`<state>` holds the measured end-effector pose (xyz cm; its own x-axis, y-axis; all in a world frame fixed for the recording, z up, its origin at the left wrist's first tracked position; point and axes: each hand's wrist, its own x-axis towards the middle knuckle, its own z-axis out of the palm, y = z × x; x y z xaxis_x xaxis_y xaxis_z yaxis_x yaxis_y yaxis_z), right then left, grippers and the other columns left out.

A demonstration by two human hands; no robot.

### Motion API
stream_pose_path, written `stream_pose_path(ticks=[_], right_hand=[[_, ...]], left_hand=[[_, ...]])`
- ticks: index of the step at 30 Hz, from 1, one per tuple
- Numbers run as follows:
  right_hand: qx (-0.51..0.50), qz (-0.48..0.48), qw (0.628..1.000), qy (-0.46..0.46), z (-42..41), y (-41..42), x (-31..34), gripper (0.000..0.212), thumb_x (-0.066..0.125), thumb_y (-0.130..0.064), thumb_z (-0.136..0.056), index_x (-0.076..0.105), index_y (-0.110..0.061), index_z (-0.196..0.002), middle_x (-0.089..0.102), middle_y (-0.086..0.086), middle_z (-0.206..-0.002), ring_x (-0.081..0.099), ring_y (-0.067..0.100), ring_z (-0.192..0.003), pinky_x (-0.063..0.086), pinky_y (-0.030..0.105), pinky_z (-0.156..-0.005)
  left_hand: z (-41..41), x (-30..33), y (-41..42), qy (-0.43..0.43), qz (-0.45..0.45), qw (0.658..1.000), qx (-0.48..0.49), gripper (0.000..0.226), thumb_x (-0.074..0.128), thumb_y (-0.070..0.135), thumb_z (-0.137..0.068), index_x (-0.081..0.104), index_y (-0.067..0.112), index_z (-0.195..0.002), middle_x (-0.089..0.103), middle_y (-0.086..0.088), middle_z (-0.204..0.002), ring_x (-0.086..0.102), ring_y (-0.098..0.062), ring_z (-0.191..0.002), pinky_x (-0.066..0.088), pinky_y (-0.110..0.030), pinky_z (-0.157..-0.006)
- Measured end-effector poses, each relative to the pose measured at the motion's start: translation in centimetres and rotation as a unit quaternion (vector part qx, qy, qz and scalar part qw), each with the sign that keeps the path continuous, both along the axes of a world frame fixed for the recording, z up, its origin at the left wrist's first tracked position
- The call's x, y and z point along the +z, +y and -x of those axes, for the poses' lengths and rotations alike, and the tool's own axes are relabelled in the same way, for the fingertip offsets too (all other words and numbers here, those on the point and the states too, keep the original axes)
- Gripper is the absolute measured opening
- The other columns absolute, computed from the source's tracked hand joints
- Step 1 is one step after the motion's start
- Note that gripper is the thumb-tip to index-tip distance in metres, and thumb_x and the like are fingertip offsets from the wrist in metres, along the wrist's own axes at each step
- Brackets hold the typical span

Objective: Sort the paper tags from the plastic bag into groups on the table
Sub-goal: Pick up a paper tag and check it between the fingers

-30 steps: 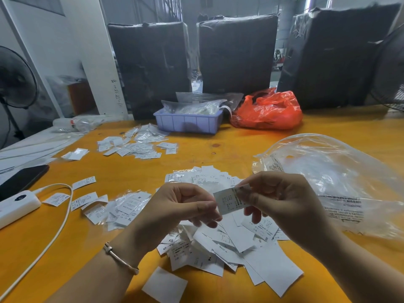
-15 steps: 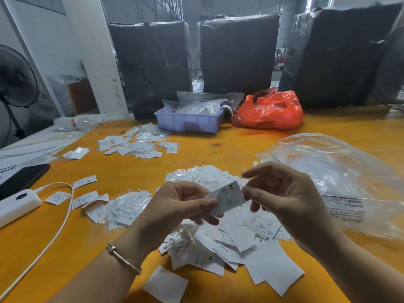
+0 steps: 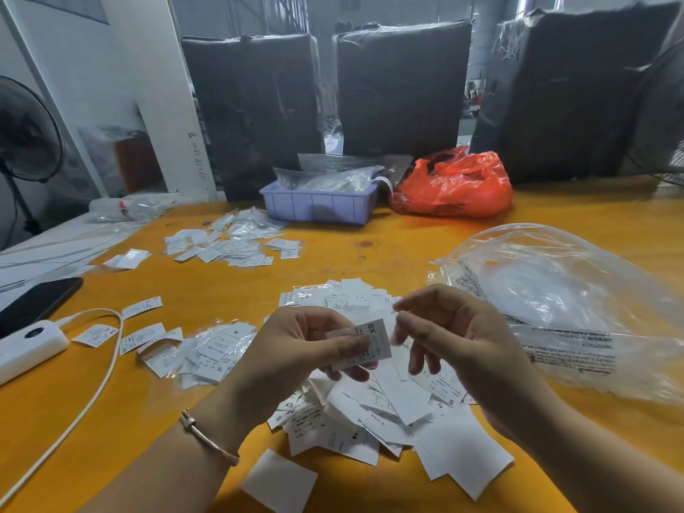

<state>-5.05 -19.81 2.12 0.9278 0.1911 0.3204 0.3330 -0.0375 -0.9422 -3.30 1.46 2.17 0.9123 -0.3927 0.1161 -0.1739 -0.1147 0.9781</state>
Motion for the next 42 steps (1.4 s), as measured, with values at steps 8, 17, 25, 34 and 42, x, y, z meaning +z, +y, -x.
stream_pose_path(ticks=[8, 17, 25, 34, 42], right_hand=[[0.018, 0.038, 0.999, 0.02, 0.0, 0.3, -0.4, 0.035, 0.067, -0.039, -0.072, 0.071, -0.005, -0.08, 0.068, 0.007, -0.065, 0.062, 0.016, -0.056, 0.045, 0.02, -0.051], [-0.054, -0.02, 0.998, 0.024, -0.6, -0.2, -0.7, 0.016, 0.062, -0.014, -0.089, 0.074, -0.012, -0.078, 0.067, 0.004, -0.06, 0.057, 0.013, -0.049, 0.043, 0.018, -0.046], [-0.05, -0.03, 0.998, 0.028, -0.6, 0.1, -1.0, 0.017, 0.067, -0.024, -0.083, 0.067, -0.008, -0.078, 0.07, 0.011, -0.069, 0.059, 0.02, -0.045, 0.04, 0.021, -0.042], [-0.086, 0.037, 0.995, -0.017, -0.9, -0.4, -0.9, 0.011, 0.061, -0.013, -0.092, 0.066, -0.009, -0.083, 0.073, 0.006, -0.071, 0.06, 0.019, -0.047, 0.042, 0.02, -0.044], [-0.177, 0.119, 0.974, -0.081, -2.4, -2.9, -0.7, 0.011, 0.064, -0.005, -0.089, 0.067, -0.012, -0.082, 0.071, 0.002, -0.066, 0.06, 0.019, -0.044, 0.045, 0.017, -0.043]], left_hand=[[0.2, 0.0, -0.4, 0.023, 0.009, 0.999, -0.03, 0.016, 0.079, 0.026, -0.077, 0.077, 0.016, -0.089, 0.077, -0.013, -0.091, 0.075, -0.03, -0.08, 0.058, -0.026, -0.067], [-0.3, -0.2, 0.2, 0.022, -0.004, 1.0, -0.002, 0.03, 0.082, 0.023, -0.073, 0.073, 0.02, -0.101, 0.077, -0.01, -0.094, 0.074, -0.026, -0.084, 0.055, -0.021, -0.067], [-0.5, -0.3, 0.0, 0.007, -0.007, 1.0, 0.007, 0.023, 0.079, 0.019, -0.075, 0.074, 0.014, -0.097, 0.076, -0.014, -0.091, 0.072, -0.024, -0.08, 0.054, -0.021, -0.065], [-1.3, -0.4, 1.2, 0.014, -0.016, 0.992, 0.123, 0.007, 0.072, 0.001, -0.084, 0.073, 0.006, -0.088, 0.076, -0.014, -0.083, 0.072, -0.02, -0.071, 0.055, -0.022, -0.063], [-4.8, -1.3, 7.1, -0.021, -0.139, 0.914, 0.381, 0.022, 0.062, 0.004, -0.089, 0.072, 0.015, -0.073, 0.064, -0.008, -0.072, 0.05, -0.023, -0.069, 0.039, -0.029, -0.062]])
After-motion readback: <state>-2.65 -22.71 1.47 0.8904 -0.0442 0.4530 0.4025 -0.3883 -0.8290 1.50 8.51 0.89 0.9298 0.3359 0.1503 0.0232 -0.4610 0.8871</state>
